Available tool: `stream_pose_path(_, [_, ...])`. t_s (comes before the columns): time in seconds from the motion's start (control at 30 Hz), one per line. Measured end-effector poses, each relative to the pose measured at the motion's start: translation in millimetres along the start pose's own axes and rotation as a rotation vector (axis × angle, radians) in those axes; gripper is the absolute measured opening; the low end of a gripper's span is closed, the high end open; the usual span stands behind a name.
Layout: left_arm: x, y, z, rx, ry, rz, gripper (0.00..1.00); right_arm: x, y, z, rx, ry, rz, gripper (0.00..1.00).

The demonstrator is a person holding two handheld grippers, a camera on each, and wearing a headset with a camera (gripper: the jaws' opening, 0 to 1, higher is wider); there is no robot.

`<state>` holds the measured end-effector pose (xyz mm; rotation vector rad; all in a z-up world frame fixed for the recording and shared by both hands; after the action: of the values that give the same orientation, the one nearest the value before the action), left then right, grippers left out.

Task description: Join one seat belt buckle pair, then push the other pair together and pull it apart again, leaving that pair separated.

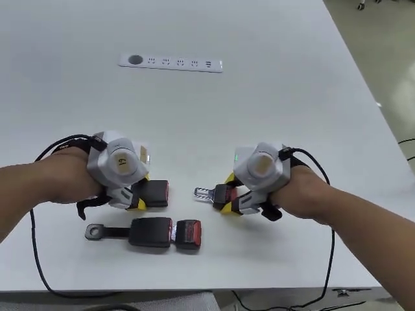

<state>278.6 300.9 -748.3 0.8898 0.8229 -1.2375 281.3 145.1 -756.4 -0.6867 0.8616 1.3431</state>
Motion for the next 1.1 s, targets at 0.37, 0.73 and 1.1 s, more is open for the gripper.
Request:
stream_pose_path(0.37, [1.3,1.3,-0.6,0.002,0.004,0.003,0.33,21.8,10.4,31.9,-0.043,0.015,0.018,0.32])
stream_pose_path(0.73, [4.8,4.7,-5.2,0.002,0.01,0.004,0.33,27.3,9.2,46.4,-0.095,0.022,0.032,0.32])
stream_pose_path(1.1, [3.4,1.7,0.4,0.021,0.006,-0.018,0.33,29.0,7.5,52.6,-0.109,0.011,0.057,0.31])
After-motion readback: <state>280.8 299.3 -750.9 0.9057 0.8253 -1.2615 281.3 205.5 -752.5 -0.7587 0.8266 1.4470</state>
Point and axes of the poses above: the centre of the closed fingertips' face, and the gripper's own axes: x roughly forward along the fingers, y roughly to its left, z roughly out of its top, the point moved 3 cm from there along -x, roughly backward along the fingers, and after that the axes turned 4 degrees about z, right-handed, at the moved point
